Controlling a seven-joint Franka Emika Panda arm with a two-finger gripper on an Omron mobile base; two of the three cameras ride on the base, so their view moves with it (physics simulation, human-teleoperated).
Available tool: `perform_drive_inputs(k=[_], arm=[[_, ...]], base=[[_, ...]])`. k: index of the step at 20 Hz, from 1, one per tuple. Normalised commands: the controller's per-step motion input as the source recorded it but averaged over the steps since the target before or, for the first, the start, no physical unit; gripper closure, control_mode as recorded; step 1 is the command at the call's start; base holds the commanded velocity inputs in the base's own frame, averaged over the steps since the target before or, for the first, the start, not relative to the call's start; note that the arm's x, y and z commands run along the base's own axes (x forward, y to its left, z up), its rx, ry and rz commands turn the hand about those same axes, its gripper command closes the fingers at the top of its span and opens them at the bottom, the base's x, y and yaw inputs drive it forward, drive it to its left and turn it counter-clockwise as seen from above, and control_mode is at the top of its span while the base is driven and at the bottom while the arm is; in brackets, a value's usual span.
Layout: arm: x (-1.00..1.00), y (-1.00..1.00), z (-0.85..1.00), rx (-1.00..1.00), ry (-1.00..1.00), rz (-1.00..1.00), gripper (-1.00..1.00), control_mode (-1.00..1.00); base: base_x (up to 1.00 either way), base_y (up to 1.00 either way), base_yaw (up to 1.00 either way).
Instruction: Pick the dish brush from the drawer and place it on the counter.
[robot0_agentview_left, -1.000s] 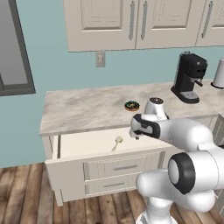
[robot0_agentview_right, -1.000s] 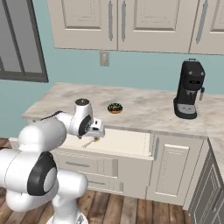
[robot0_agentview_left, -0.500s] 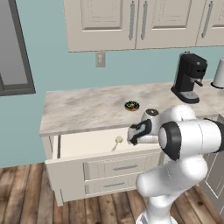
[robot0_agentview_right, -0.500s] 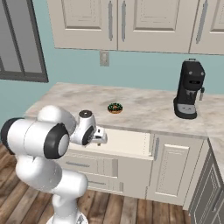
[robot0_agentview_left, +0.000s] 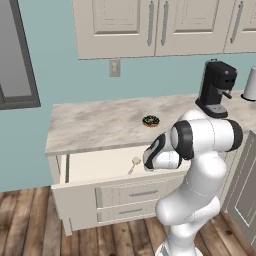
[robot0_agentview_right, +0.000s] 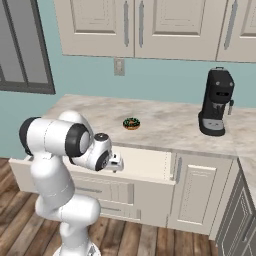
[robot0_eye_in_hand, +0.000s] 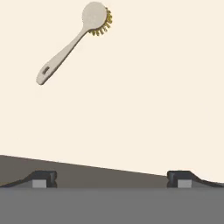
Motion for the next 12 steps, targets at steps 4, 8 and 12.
perform_drive_inputs(k=[4, 8, 12], arm=[[-0.92, 0.03, -0.27, 0.00, 0.17, 0.04, -1.00, -1.00], [-1.00, 0.11, -0.04, 0.03, 0.11, 0.02, -1.00, -1.00], [-1.00, 0.17, 0.32, 0.01, 0.00, 0.00, -1.00, -1.00]], base=[[0.00, 0.00, 0.00], [0.00, 0.00, 0.00], [0.00, 0.00, 0.00]])
